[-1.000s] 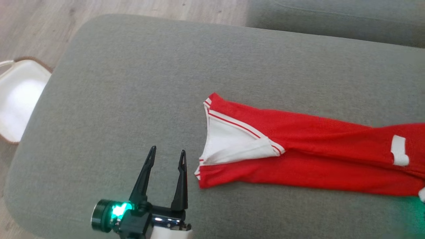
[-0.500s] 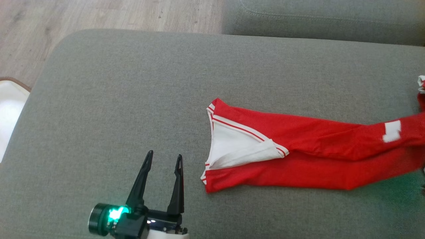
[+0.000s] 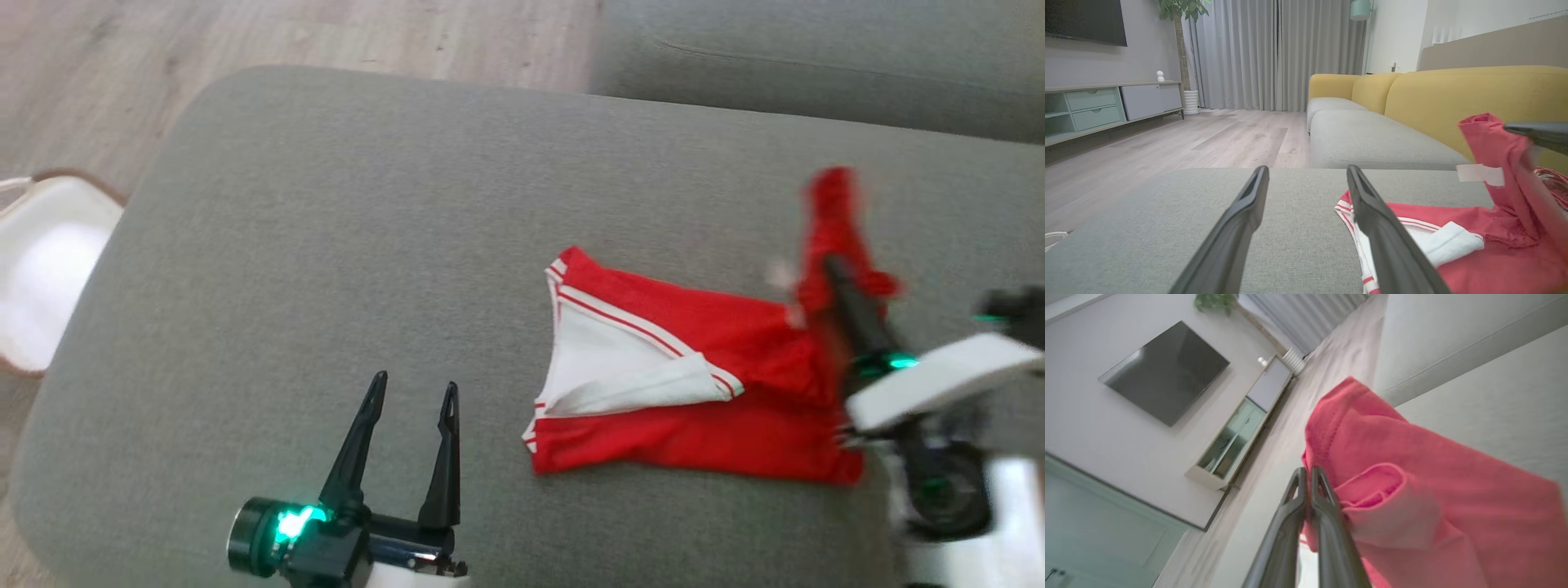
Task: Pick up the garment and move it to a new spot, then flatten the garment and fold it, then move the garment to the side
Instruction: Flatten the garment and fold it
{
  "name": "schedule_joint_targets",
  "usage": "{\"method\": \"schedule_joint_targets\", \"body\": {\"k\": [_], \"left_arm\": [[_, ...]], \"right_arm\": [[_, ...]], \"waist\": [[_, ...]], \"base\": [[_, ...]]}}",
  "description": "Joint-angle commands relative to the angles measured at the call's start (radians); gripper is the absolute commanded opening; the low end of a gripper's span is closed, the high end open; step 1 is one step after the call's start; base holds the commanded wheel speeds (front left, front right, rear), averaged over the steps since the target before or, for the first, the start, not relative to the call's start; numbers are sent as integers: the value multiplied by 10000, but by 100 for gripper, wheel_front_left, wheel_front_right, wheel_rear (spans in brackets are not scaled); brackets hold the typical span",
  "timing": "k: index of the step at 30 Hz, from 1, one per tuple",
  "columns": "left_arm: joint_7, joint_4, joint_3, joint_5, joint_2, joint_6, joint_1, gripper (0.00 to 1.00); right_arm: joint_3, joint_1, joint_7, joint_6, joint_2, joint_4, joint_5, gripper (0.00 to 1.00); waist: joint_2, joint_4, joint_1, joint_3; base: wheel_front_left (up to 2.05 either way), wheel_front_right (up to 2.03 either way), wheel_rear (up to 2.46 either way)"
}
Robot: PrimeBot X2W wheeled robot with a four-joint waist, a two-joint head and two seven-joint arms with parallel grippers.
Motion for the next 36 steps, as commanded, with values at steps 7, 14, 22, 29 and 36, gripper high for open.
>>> {"method": "schedule_joint_targets", "body": {"k": [7, 14, 22, 29, 36], "left_arm": [[-93, -212, 469, 177, -208, -197, -230, 100], [-93, -173, 454, 217, -281, -310, -326, 100], [-93, -130, 623, 188, -319, -282, -262, 100], [-93, -189, 869, 165, -328, -256, -16, 100], [-93, -154, 1240, -10, -335, -364, 394, 100]], "right_arm": [[2808, -731, -1022, -7, -38, 473, 485, 0], [4698, -1344, -2138, -7, -37, 2219, 1286, 0], [5456, -2117, -3527, -7, -36, 3228, 1975, 100], [4247, -1926, -3719, -7, -98, 3031, 1119, 100], [2231, -496, -3162, -7, -622, 2409, 466, 100]], "waist": [[0, 610, 0, 162], [0, 879, 0, 264], [0, 895, 0, 80], [0, 474, 0, -269], [0, -30, 0, -1019]], "base": [[0, 0, 0], [0, 0, 0], [0, 0, 0], [0, 0, 0], [0, 0, 0]]}}
